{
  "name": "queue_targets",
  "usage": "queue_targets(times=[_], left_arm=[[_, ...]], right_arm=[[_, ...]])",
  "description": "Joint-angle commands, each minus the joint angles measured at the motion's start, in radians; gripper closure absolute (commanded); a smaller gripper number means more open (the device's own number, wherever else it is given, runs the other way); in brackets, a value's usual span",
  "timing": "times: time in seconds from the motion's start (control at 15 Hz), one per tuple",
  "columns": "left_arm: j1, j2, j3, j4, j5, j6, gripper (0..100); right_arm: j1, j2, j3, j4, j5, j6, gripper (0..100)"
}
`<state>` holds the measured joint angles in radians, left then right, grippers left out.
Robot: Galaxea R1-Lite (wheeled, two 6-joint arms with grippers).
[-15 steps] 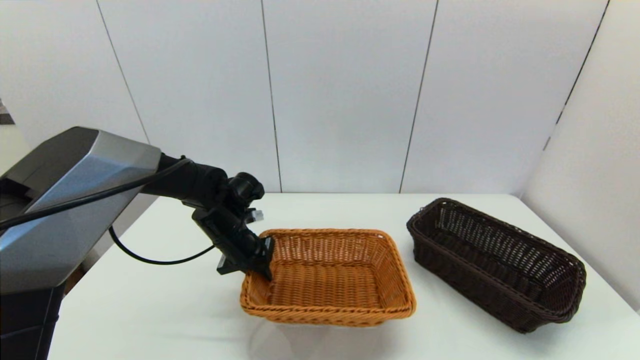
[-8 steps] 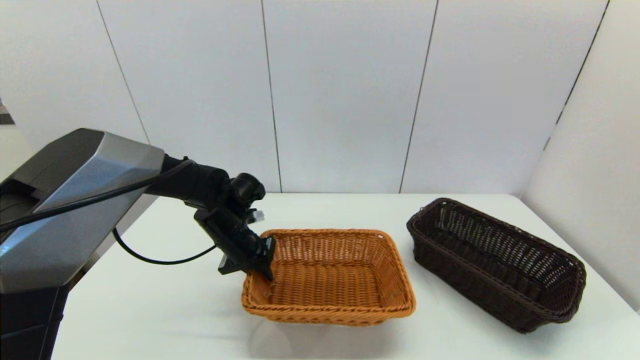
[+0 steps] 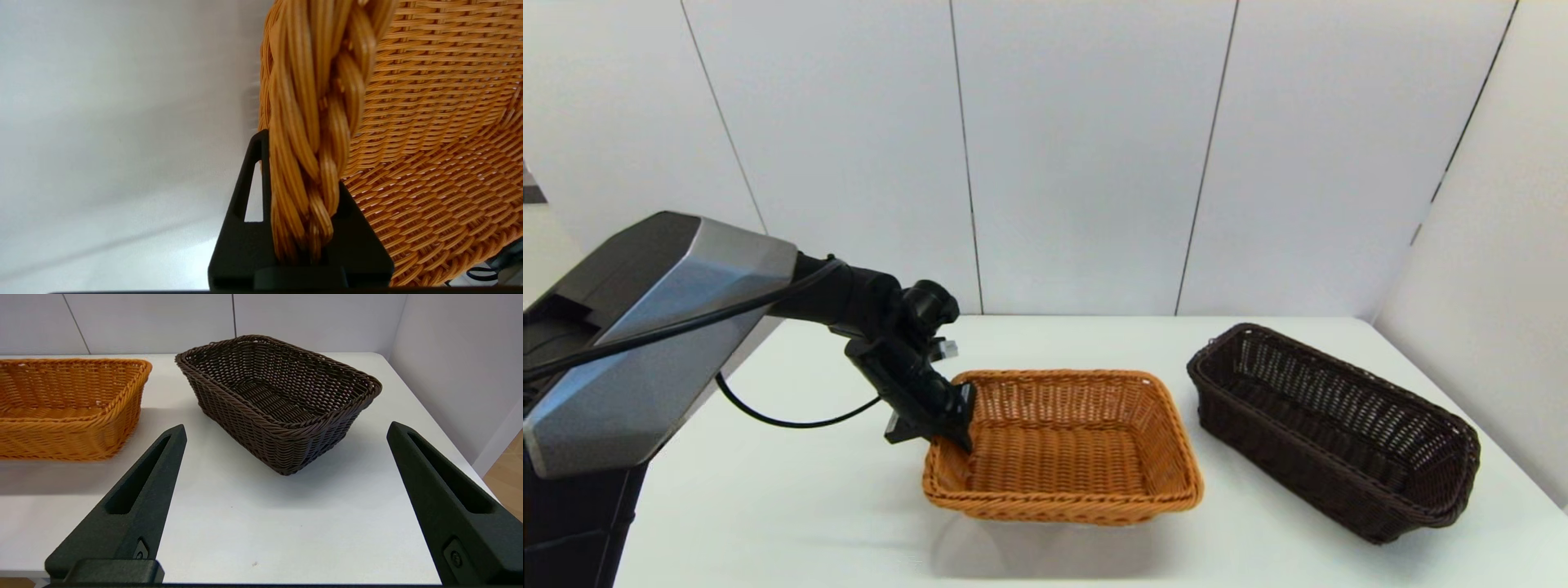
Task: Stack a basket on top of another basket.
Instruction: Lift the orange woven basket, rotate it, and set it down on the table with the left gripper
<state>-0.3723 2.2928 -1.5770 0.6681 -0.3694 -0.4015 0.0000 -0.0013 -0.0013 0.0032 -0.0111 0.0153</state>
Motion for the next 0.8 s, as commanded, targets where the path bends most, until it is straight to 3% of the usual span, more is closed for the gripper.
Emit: queue_targets(times=[0.07,0.73,0.8], left_arm=[[-0.002,0.011,-0.011,0.004,-0.002,-0.003,100],[0.0,0.016,-0.011,0.007,-0.003,-0.003,100],[0.0,0.016,-0.011,0.007,-0.003,-0.003,0]], right_arm=[[0.0,0.0,0.0,0.0,0.0,0.0,0],[0.0,0.0,0.001,0.0,0.0,0.0,0],[0.0,0.0,0.001,0.0,0.0,0.0,0]])
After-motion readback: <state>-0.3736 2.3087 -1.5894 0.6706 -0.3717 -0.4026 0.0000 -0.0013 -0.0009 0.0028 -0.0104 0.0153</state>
